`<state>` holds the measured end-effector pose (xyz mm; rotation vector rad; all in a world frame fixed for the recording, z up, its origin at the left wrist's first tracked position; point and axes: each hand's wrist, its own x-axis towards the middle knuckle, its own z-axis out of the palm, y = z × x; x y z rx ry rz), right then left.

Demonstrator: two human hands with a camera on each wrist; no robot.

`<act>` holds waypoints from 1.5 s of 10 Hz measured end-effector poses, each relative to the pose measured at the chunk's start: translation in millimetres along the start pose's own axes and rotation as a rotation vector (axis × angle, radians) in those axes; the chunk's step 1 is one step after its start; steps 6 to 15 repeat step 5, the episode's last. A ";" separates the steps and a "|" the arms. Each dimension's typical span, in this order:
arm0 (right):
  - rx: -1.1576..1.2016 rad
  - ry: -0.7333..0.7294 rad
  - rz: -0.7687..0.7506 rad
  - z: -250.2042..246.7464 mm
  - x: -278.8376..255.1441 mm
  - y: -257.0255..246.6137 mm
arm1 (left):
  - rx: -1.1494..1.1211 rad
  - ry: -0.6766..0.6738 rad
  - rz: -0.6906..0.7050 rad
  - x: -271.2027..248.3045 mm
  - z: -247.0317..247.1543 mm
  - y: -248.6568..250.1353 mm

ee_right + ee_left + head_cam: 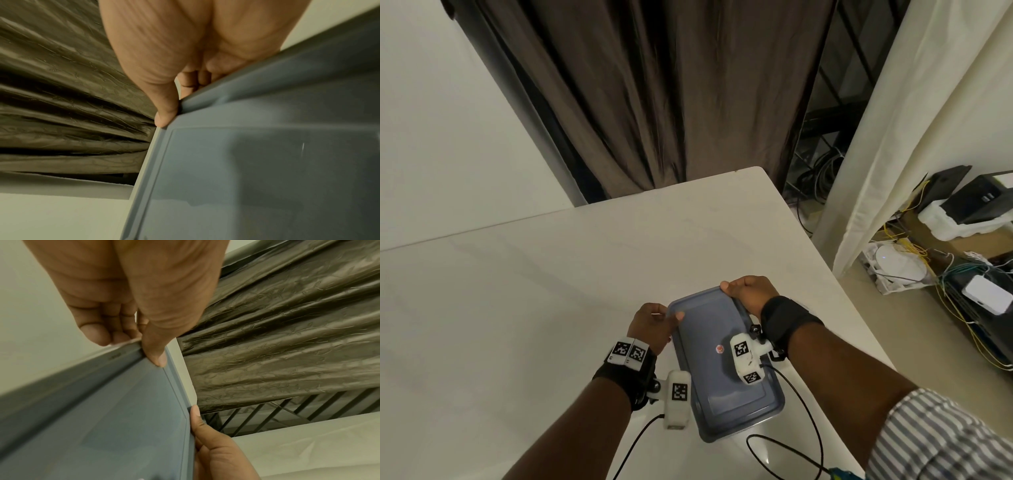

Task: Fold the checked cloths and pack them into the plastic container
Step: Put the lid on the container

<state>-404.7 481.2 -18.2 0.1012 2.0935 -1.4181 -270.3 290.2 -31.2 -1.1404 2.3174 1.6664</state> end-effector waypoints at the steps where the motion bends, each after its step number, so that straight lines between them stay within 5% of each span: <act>1: -0.010 0.019 -0.026 0.4 -2.3 1.6 | 0.008 -0.006 0.007 -2.6 -1.7 3.5; 3: -0.337 0.099 -0.137 2.9 -13.2 -1.5 | 0.040 0.022 0.113 -25.5 -7.2 3.9; 5: -0.801 0.094 -0.366 1.5 -33.6 -30.7 | 0.311 0.080 0.360 -49.5 -59.3 7.3; 15: -0.801 0.094 -0.366 1.5 -33.6 -30.7 | 0.311 0.080 0.360 -49.5 -59.3 7.3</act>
